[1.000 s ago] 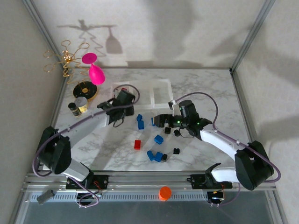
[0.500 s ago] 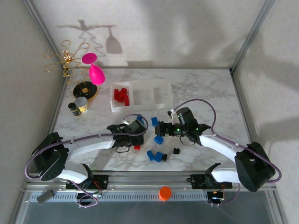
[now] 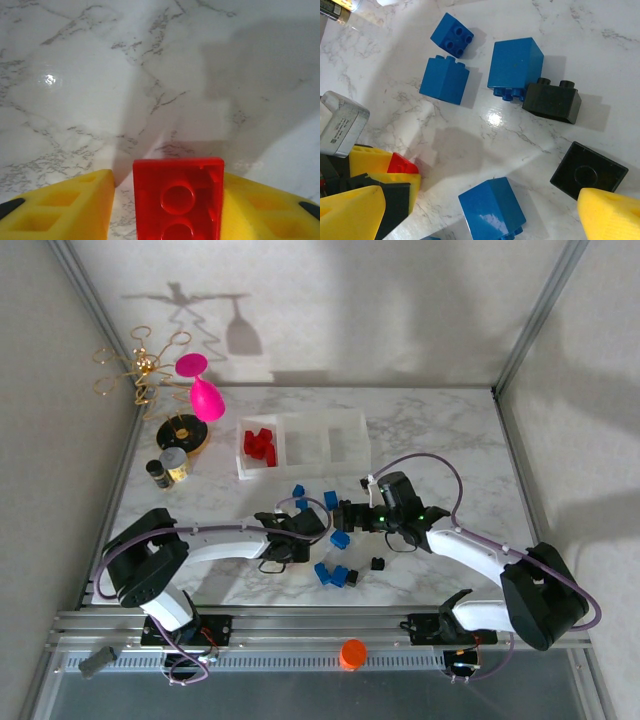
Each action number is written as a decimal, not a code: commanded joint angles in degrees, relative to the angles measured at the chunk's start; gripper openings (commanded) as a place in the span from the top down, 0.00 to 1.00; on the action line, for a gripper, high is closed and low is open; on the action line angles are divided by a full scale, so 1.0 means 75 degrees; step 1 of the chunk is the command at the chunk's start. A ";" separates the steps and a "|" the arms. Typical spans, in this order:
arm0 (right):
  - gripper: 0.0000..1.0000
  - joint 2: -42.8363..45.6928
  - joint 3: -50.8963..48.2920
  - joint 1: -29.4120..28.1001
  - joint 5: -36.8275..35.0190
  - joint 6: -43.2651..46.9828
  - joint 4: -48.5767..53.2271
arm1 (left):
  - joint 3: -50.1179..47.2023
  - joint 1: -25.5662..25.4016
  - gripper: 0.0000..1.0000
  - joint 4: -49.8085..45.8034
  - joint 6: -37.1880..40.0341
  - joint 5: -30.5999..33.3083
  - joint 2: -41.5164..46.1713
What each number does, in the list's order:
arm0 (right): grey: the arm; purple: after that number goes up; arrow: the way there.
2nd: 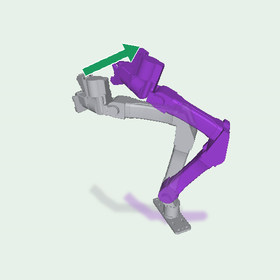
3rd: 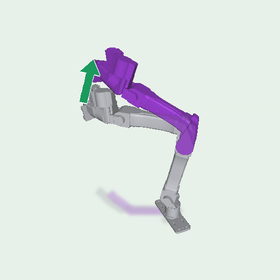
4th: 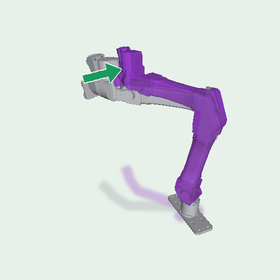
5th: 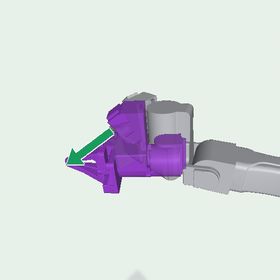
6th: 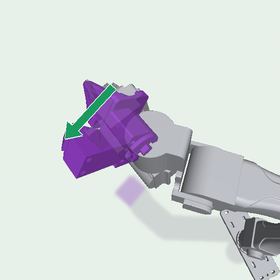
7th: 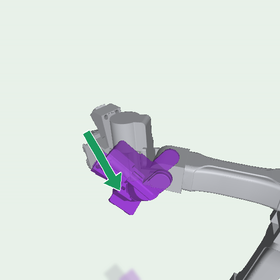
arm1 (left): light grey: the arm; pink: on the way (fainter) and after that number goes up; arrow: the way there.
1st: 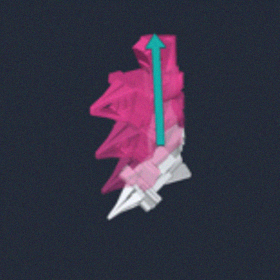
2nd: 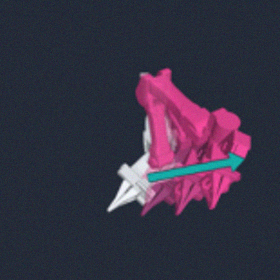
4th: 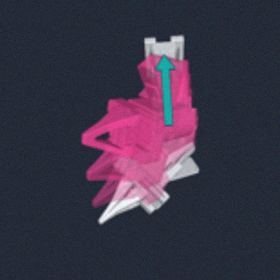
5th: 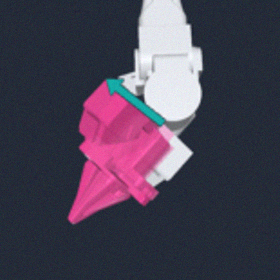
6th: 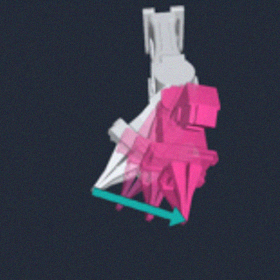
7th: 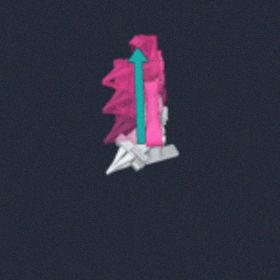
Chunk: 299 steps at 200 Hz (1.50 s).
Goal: Sort the legos into containers by color
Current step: Pick up the lego from the middle-left of the table, then place the lego in the container.
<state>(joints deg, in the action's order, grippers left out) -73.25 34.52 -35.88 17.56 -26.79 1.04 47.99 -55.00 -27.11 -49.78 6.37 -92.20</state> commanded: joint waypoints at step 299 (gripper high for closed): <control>0.01 -0.0625 0.0922 0.0061 -0.0308 -0.0560 -0.1523 | 0.6268 0.4611 0.66 0.0110 0.3261 0.1775 -0.3672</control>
<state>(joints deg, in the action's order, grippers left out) -77.54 40.18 -35.73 16.91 -30.87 -10.00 89.91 -21.08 -26.48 -28.01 18.72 -116.57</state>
